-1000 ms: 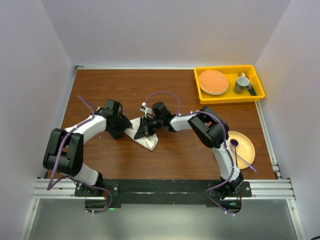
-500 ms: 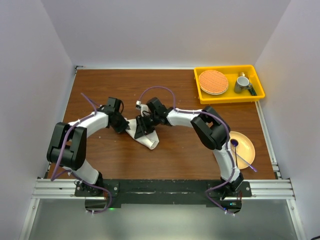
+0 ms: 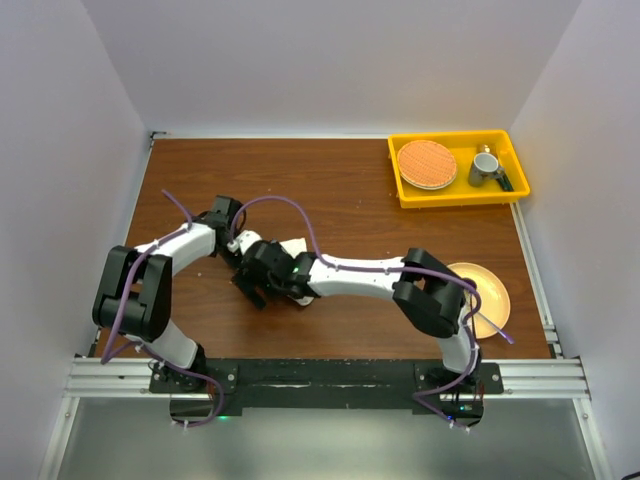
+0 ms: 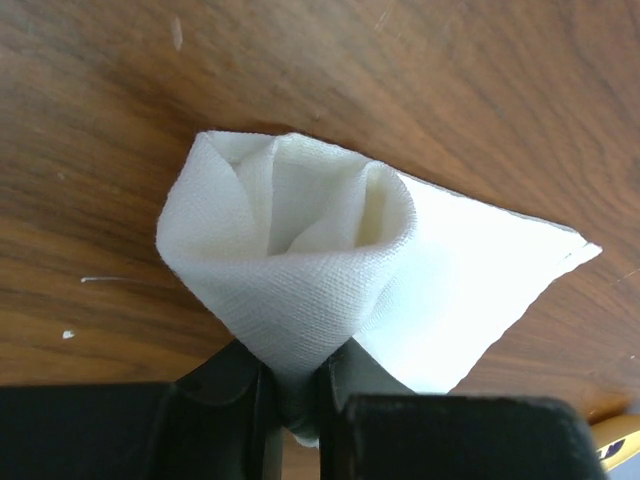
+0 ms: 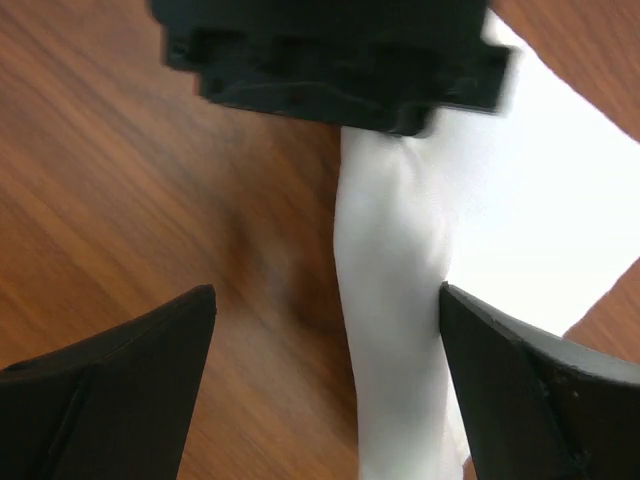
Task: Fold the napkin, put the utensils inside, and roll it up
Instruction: Roll the napkin with the utensil
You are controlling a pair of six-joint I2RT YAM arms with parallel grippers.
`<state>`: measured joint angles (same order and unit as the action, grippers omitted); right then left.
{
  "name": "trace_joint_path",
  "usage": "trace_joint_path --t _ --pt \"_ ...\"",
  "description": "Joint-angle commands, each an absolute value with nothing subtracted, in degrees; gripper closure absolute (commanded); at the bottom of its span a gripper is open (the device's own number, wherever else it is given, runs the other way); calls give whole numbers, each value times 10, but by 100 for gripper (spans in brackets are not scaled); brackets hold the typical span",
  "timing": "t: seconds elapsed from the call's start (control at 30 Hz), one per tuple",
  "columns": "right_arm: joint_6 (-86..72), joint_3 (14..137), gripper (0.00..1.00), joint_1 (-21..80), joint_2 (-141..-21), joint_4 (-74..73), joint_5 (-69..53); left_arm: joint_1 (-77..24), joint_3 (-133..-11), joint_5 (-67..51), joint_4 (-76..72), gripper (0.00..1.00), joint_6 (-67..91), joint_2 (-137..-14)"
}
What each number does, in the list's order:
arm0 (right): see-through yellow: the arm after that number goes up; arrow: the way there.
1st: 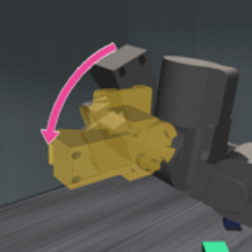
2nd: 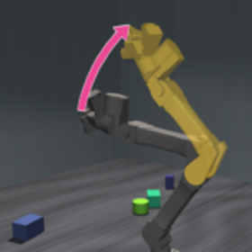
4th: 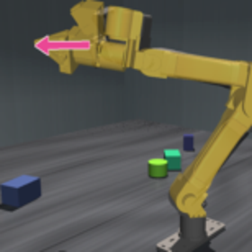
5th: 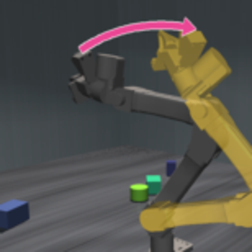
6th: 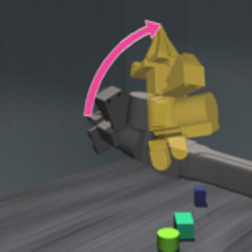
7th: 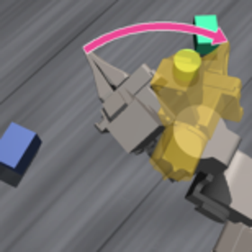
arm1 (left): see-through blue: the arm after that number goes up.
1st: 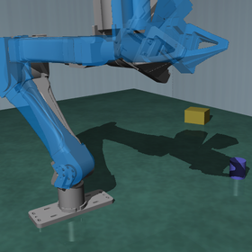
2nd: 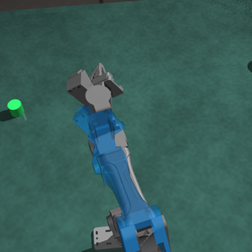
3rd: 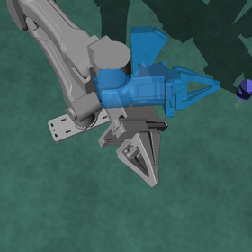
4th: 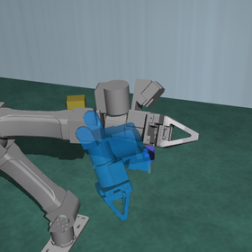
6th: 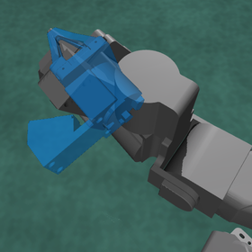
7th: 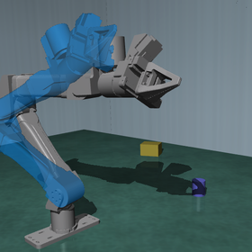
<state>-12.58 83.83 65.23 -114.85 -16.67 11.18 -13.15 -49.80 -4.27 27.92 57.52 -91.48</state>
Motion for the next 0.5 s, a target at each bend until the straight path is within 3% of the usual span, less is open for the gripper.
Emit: trace_joint_path --t 0.0,0.13,0.23,0.3,0.37,0.4,0.47 --pt "-84 888 4 685 -1192 -176 303 -128 -507 -42 323 100 589 -899" --pt "-92 904 5 699 -1229 -178 345 -127 -499 -52 319 100 599 -893" --pt "-119 906 18 700 -1245 -184 354 -128 -496 -57 315 100 601 -890" --pt "-136 893 37 700 -1240 -171 347 -127 -492 -60 310 100 603 -889" --pt "-147 881 49 699 -1237 -164 341 -127 -488 -62 302 100 599 -884" --pt "-158 875 64 698 -1232 -163 337 -127 -489 -60 297 100 596 -882" --pt "-167 849 75 693 -1227 -143 322 -127 -488 -48 294 100 585 -875"
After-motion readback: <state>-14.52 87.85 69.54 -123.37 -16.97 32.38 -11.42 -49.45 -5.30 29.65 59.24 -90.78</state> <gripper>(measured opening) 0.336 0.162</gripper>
